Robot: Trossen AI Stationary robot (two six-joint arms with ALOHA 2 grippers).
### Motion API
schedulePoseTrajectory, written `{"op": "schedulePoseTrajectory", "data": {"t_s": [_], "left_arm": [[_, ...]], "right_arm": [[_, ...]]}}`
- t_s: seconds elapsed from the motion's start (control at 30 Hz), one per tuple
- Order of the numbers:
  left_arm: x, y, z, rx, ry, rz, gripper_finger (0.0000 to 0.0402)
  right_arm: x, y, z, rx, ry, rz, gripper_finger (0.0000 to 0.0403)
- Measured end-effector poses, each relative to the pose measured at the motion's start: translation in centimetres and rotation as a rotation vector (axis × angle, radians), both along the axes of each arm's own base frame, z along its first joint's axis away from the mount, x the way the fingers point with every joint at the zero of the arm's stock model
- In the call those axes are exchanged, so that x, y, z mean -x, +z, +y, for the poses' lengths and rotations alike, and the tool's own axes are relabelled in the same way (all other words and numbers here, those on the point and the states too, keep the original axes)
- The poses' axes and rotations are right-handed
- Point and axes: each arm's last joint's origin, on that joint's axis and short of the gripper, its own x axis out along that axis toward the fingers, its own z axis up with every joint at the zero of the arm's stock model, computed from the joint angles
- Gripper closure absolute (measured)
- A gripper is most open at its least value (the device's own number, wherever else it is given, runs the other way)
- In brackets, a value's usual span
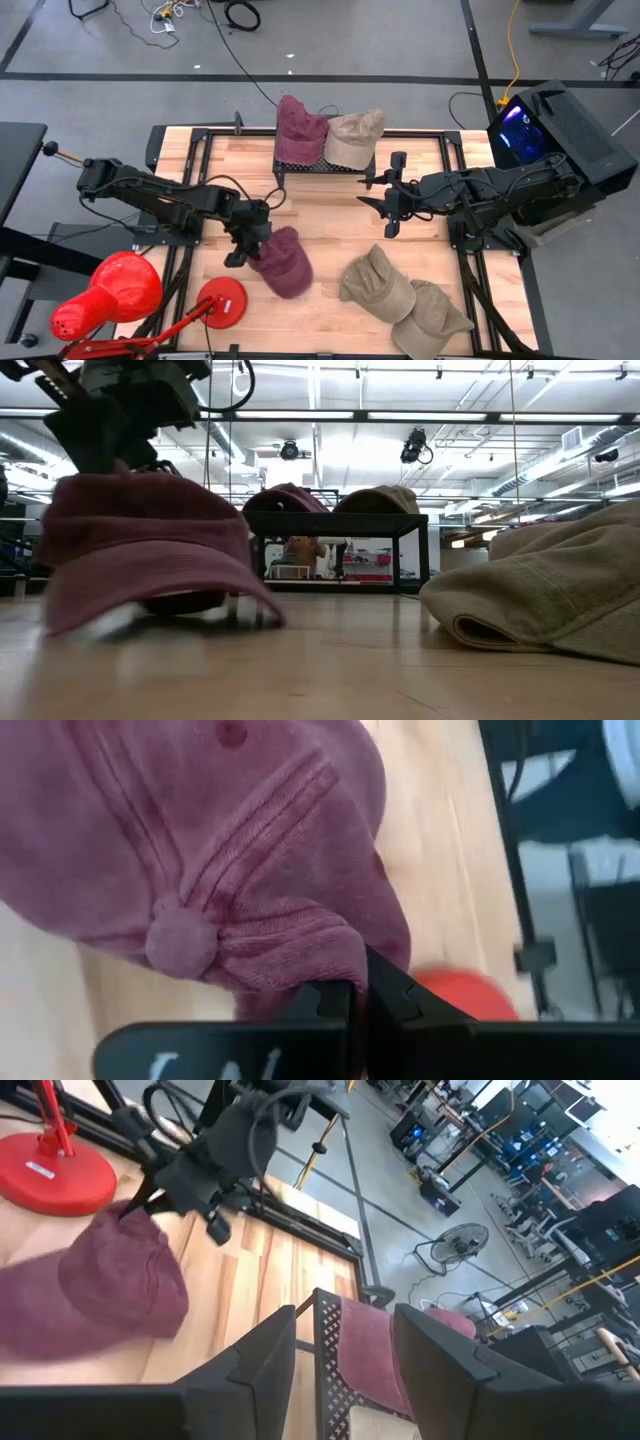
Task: Pick & Place hat
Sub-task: Stack the red cap on top of the red cap on the shelf
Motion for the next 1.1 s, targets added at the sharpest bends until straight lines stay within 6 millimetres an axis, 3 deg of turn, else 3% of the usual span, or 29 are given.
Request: {"op": "schedulePoseTrajectory", "data": {"t_s": [0.4, 0.77, 1.1], "left_arm": [[1.7, 0.4, 2.7, -0.213, -0.061, -0.005, 0.0396], [1.7, 0.2, 4.9, -0.451, -0.208, -0.086, 0.039], [1.9, 0.2, 7.4, -0.556, -0.185, -0.083, 0.0395]], "right_arm": [[-1.6, -0.6, -0.5, -0.017, 0.002, 0.0, 0.0231], [-1.9, -0.6, -1.0, -0.023, -0.01, -0.014, 0.0231], [-2.0, -0.6, -1.2, -0.024, -0.017, -0.013, 0.0231]]}}
